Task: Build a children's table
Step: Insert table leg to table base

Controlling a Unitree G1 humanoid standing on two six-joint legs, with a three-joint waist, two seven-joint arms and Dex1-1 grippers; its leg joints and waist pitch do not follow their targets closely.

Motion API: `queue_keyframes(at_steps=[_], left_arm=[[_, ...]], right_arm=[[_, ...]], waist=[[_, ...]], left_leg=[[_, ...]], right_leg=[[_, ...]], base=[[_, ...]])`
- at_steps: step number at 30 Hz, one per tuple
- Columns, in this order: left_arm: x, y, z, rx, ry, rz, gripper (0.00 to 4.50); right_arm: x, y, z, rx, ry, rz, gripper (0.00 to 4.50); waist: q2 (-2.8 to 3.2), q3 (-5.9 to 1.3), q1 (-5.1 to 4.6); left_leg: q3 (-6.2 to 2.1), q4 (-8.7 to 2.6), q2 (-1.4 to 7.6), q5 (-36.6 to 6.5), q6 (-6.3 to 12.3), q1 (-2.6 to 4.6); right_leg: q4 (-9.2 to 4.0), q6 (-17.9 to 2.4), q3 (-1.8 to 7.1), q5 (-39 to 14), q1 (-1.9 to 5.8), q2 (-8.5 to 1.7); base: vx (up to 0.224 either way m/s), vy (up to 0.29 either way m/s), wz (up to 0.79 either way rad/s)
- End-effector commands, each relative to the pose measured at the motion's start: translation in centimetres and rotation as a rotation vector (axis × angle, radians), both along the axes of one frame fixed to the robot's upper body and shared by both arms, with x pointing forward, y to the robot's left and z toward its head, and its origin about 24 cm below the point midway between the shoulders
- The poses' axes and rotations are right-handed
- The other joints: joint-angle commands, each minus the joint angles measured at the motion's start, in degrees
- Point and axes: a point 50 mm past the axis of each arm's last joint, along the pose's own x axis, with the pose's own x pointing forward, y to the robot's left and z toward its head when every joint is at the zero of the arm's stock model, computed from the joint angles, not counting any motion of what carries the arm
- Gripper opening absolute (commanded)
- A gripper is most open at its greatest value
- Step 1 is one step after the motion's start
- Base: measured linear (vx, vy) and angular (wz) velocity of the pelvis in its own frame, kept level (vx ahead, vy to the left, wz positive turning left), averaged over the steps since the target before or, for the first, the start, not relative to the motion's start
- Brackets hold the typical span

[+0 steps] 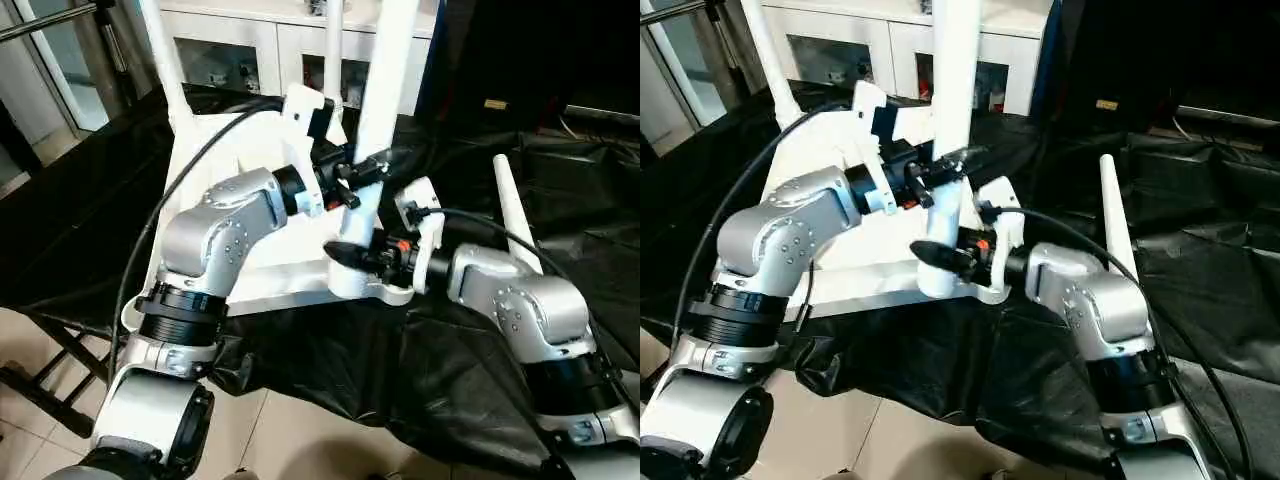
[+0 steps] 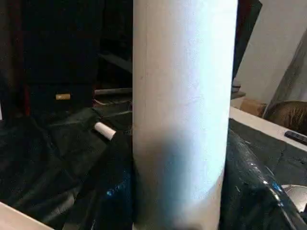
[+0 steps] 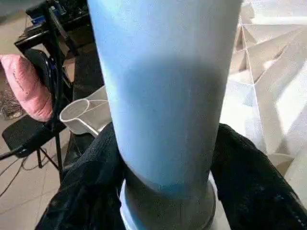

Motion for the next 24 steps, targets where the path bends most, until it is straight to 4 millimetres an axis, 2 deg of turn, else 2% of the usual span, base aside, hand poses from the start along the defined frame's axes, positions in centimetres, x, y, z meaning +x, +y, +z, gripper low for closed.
queue_keyframes(at_steps=[1, 14, 16, 21, 24], left_arm=[[-0.04, -0.16, 1.33, -0.009, -0.053, -0.013, 1.83], [-0.24, -0.30, 1.29, 0.000, -0.058, -0.032, 1.83], [-0.28, -0.34, 1.32, 0.000, -0.060, -0.038, 1.83], [-0.48, -0.50, 1.31, 0.001, -0.063, -0.056, 1.83], [-0.53, -0.53, 1.28, 0.002, -0.063, -0.060, 1.83]], right_arm=[[0.19, -0.37, -0.03, -0.013, 0.003, -0.025, 2.73], [0.23, -0.13, 0.31, 0.022, 0.004, -0.018, 2.73], [0.11, -0.07, 0.30, 0.026, 0.007, -0.005, 2.43], [-0.12, -0.05, 0.19, 0.026, 0.014, 0.015, 2.04], [-0.19, -0.04, 0.15, 0.025, 0.015, 0.021, 2.02]], waist=[[-0.76, -4.69, 0.01], [-0.56, -4.68, 0.05], [-0.54, -4.69, 0.06], [-0.59, -4.66, 0.04], [-0.57, -4.68, 0.03]], left_leg=[[0.57, -3.58, 0.65, 0.68, 3.59, -0.95], [0.51, -3.64, 0.67, 0.42, 3.39, -0.95], [0.52, -3.63, 0.67, 0.42, 3.39, -0.95], [0.51, -3.65, 0.71, 0.29, 3.49, -0.92], [0.53, -3.62, 0.72, 0.21, 3.51, -0.91]], right_leg=[[-4.08, -6.55, 2.93, -13.33, 5.37, -2.49], [-4.13, -6.29, 2.90, -13.62, 5.31, -2.47], [-4.14, -6.36, 2.90, -13.53, 5.33, -2.47], [-4.09, -6.63, 2.91, -13.30, 5.32, -2.47], [-4.14, -6.63, 2.92, -13.36, 5.31, -2.48]], base=[[0.000, 0.000, 0.00], [0.000, 0.000, 0.00], [0.000, 0.000, 0.00], [0.000, 0.000, 0.00], [0.000, 0.000, 0.00]])
